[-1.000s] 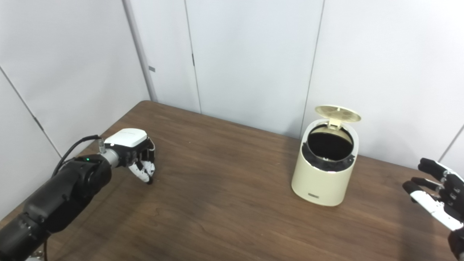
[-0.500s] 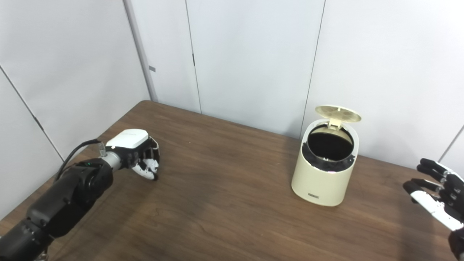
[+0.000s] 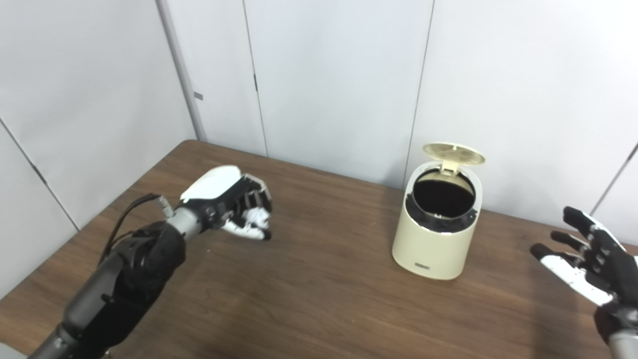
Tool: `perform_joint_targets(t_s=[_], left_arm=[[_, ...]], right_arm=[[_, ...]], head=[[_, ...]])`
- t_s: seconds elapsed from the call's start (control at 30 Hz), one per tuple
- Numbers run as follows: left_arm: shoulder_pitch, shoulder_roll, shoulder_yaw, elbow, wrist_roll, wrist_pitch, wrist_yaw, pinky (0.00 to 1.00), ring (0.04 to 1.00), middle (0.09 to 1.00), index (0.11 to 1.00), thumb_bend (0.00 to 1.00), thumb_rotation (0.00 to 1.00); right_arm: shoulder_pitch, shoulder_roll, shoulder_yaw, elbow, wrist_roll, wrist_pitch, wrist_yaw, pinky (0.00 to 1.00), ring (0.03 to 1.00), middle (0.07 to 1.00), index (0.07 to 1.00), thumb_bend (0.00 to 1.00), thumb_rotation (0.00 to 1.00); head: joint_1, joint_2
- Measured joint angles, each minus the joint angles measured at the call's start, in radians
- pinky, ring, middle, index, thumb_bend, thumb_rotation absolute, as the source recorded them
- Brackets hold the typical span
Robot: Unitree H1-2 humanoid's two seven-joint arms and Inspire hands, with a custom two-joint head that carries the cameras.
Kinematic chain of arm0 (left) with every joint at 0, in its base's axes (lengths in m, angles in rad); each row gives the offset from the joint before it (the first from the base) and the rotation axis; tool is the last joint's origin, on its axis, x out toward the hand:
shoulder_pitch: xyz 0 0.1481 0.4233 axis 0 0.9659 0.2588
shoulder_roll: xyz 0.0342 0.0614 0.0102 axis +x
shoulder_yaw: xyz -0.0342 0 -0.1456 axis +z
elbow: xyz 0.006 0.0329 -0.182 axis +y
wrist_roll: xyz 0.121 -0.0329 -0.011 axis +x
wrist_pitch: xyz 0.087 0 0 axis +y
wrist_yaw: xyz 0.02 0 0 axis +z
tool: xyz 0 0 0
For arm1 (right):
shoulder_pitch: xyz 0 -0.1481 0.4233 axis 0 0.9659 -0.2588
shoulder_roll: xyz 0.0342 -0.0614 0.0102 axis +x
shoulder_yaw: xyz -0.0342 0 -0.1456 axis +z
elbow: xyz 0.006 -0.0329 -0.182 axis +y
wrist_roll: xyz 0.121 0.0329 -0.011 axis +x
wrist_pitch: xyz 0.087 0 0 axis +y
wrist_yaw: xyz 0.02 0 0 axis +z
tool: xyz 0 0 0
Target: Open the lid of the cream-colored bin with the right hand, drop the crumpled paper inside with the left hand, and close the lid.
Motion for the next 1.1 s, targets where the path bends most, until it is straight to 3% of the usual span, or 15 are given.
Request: perform_joint_targets(t_s=[0.23, 0.3, 0.43, 0.57, 0.7, 0.83, 1.1], left_arm=[[-0.047, -0.079, -0.003, -0.003, -0.010, 0.010, -0.001, 0.37, 0.420, 0.470, 0.510, 0.50, 0.00], [-0.053, -0.108, -0.004, -0.005, -0.009, 0.010, 0.004, 0.37, 0.422, 0.470, 0.513, 0.50, 0.00], [-0.067, -0.163, -0.013, -0.006, -0.008, 0.010, 0.013, 0.36, 0.416, 0.472, 0.523, 0.50, 0.00], [-0.098, -0.209, -0.020, -0.006, -0.009, 0.003, 0.036, 0.36, 0.416, 0.477, 0.522, 0.50, 0.00], [-0.125, -0.226, -0.030, 0.004, -0.028, -0.006, 0.037, 0.36, 0.409, 0.474, 0.529, 0.50, 0.00], [-0.162, -0.251, -0.060, 0.028, -0.040, -0.020, 0.038, 0.35, 0.405, 0.475, 0.529, 0.50, 0.00], [-0.222, -0.293, -0.069, 0.092, -0.071, -0.039, 0.047, 0.36, 0.423, 0.477, 0.507, 0.50, 0.00]], right_arm=[[0.000, 0.004, 0.005, 0.000, -0.015, -0.002, -0.005, 0.67, 0.807, 0.896, 0.871, 0.63, 0.31], [0.000, 0.008, 0.010, 0.000, -0.020, -0.002, -0.007, 0.77, 0.826, 0.897, 0.880, 0.59, 0.27], [0.000, 0.010, 0.029, 0.000, -0.065, -0.003, -0.020, 0.81, 0.842, 0.893, 0.882, 0.59, 0.26], [0.000, 0.011, 0.037, 0.005, -0.082, -0.023, -0.025, 0.80, 0.848, 0.897, 0.886, 0.58, 0.24], [-0.001, 0.010, 0.041, 0.040, -0.090, -0.058, -0.027, 0.76, 0.838, 0.904, 0.887, 0.63, 0.31], [-0.001, 0.019, 0.050, 0.058, -0.097, -0.077, -0.032, 0.74, 0.831, 0.901, 0.882, 0.66, 0.35], [-0.001, 0.042, 0.056, 0.061, -0.102, -0.087, -0.039, 0.71, 0.826, 0.905, 0.888, 0.66, 0.34]], head=[[-0.043, 0.006], [-0.072, 0.008], [-0.112, 0.011], [-0.144, 0.012], [-0.222, 0.014], [-0.250, 0.014], [-0.311, 0.014]])
